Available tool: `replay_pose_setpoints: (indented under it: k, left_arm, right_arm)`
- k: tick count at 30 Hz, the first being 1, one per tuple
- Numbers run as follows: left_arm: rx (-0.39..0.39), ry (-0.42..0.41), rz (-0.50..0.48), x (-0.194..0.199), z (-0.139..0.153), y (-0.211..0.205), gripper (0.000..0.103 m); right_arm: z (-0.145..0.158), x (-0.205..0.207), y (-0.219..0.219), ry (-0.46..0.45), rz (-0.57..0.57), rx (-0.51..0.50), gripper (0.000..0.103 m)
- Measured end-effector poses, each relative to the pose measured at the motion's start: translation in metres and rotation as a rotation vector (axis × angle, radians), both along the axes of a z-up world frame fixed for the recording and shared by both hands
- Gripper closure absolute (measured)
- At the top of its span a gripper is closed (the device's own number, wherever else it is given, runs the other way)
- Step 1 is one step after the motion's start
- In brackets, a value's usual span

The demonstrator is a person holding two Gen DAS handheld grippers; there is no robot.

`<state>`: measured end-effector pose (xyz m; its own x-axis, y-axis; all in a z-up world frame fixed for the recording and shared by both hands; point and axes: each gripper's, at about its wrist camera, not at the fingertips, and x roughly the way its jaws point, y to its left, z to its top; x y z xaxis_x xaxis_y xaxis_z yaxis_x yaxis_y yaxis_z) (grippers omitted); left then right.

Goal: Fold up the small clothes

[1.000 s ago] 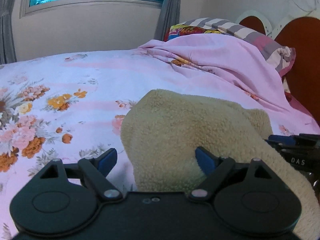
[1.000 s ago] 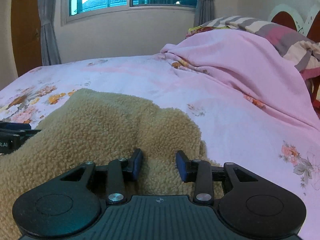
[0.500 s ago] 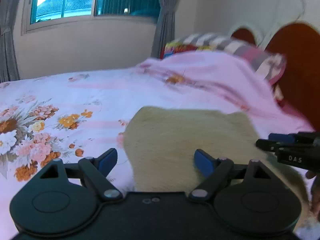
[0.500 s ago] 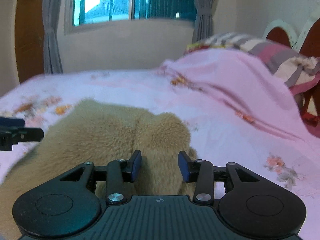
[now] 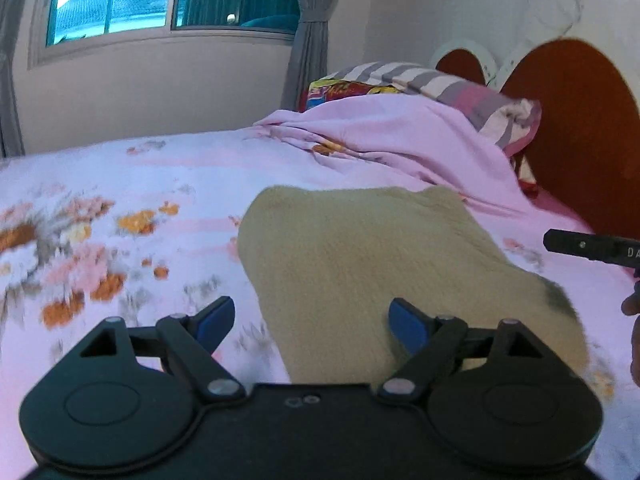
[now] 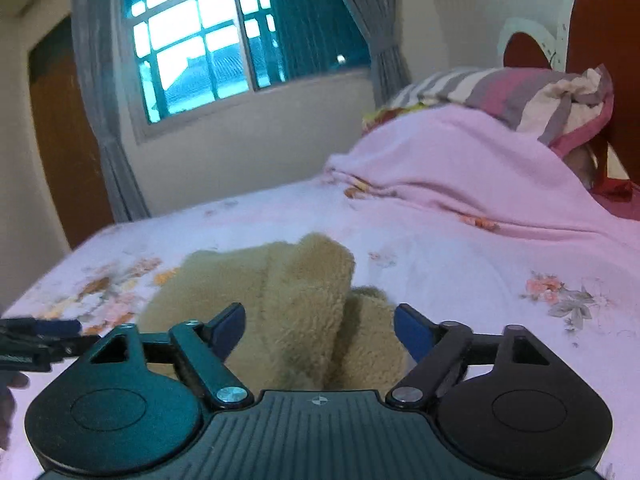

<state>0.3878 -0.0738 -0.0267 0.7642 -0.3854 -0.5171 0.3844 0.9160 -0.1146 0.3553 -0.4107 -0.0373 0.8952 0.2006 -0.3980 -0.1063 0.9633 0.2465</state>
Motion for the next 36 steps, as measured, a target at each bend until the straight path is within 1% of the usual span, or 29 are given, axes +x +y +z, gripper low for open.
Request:
replay_pose_setpoints:
  k: [2, 3, 4, 5, 6, 7, 8, 9, 10, 11, 12, 14, 15, 17, 20, 22, 25, 27, 28, 30, 34, 36]
  left_arm:
    - [-0.023, -0.007, 0.021, -0.011, -0.005, 0.003, 0.018]
    - [-0.035, -0.001, 0.014, -0.012, -0.009, 0.002, 0.018]
    - [-0.024, 0.032, 0.005, -0.007, -0.014, -0.002, 0.017]
    - [0.034, 0.080, 0.006, 0.000, -0.022, -0.012, 0.016]
    - [0.088, 0.115, -0.016, 0.007, -0.029, -0.022, 0.016]
    - [0.127, 0.144, -0.038, 0.013, -0.035, -0.029, 0.016]
    - [0.111, 0.166, -0.037, 0.019, -0.036, -0.029, 0.016]
    - [0.078, 0.184, -0.027, 0.020, -0.034, -0.024, 0.016]
    - [0.037, 0.180, -0.016, 0.017, -0.028, -0.016, 0.017]
    - [0.006, 0.144, -0.003, 0.008, -0.021, -0.006, 0.017]
    - [-0.002, 0.116, 0.011, -0.002, -0.017, 0.002, 0.018]
    - [0.001, 0.081, 0.039, -0.024, -0.016, 0.020, 0.018]
    - [-0.007, 0.084, 0.049, -0.032, -0.018, 0.027, 0.018]
    - [-0.055, 0.097, 0.079, -0.047, -0.026, 0.040, 0.018]
    - [-0.111, 0.137, 0.119, -0.060, -0.034, 0.043, 0.018]
    - [-0.142, 0.157, 0.120, -0.067, -0.037, 0.044, 0.018]
    - [-0.141, 0.197, 0.116, -0.078, -0.047, 0.043, 0.018]
    - [-0.105, 0.203, 0.102, -0.090, -0.053, 0.038, 0.018]
    - [-0.101, 0.203, 0.096, -0.095, -0.056, 0.038, 0.018]
    - [-0.105, 0.204, 0.108, -0.105, -0.059, 0.037, 0.018]
    - [-0.134, 0.206, 0.126, -0.121, -0.059, 0.039, 0.018]
    - [-0.138, 0.200, 0.129, -0.130, -0.058, 0.040, 0.018]
  right_arm:
    - [-0.001, -0.013, 0.004, -0.007, 0.025, 0.000, 0.023]
    - [-0.003, -0.013, 0.008, 0.001, 0.037, 0.001, 0.023]
    - [-0.009, -0.011, 0.013, 0.023, 0.046, -0.018, 0.023]
    - [-0.022, -0.001, 0.022, 0.086, 0.044, -0.073, 0.023]
    - [-0.038, 0.009, 0.031, 0.176, 0.036, -0.137, 0.023]
    - [-0.053, 0.018, 0.036, 0.238, 0.039, -0.164, 0.023]
    - [-0.062, 0.021, 0.035, 0.256, 0.036, -0.135, 0.023]
    - [-0.059, 0.018, 0.030, 0.250, 0.024, -0.097, 0.023]
    - [-0.052, 0.012, 0.025, 0.226, 0.010, -0.061, 0.023]
    - [-0.043, -0.002, 0.018, 0.183, -0.005, -0.008, 0.023]
    - [-0.037, -0.014, 0.011, 0.152, -0.013, 0.027, 0.023]
    - [-0.029, -0.042, 0.000, 0.101, -0.037, 0.048, 0.023]
    - [-0.029, -0.053, -0.005, 0.091, -0.042, 0.062, 0.023]
    - [-0.033, -0.070, -0.011, 0.090, -0.052, 0.086, 0.023]
    - [-0.033, -0.081, -0.009, 0.073, -0.057, 0.114, 0.023]
    - [-0.028, -0.086, -0.006, 0.060, -0.046, 0.154, 0.023]
    - [-0.024, -0.097, -0.007, 0.040, -0.037, 0.183, 0.023]
    - [-0.026, -0.106, -0.008, 0.045, -0.048, 0.190, 0.023]
    - [-0.027, -0.109, -0.009, 0.050, -0.049, 0.194, 0.023]
    - [-0.027, -0.115, -0.008, 0.062, -0.055, 0.196, 0.023]
    - [-0.023, -0.130, 0.001, 0.074, -0.071, 0.149, 0.023]
    - [-0.024, -0.139, 0.005, 0.084, -0.061, 0.149, 0.023]
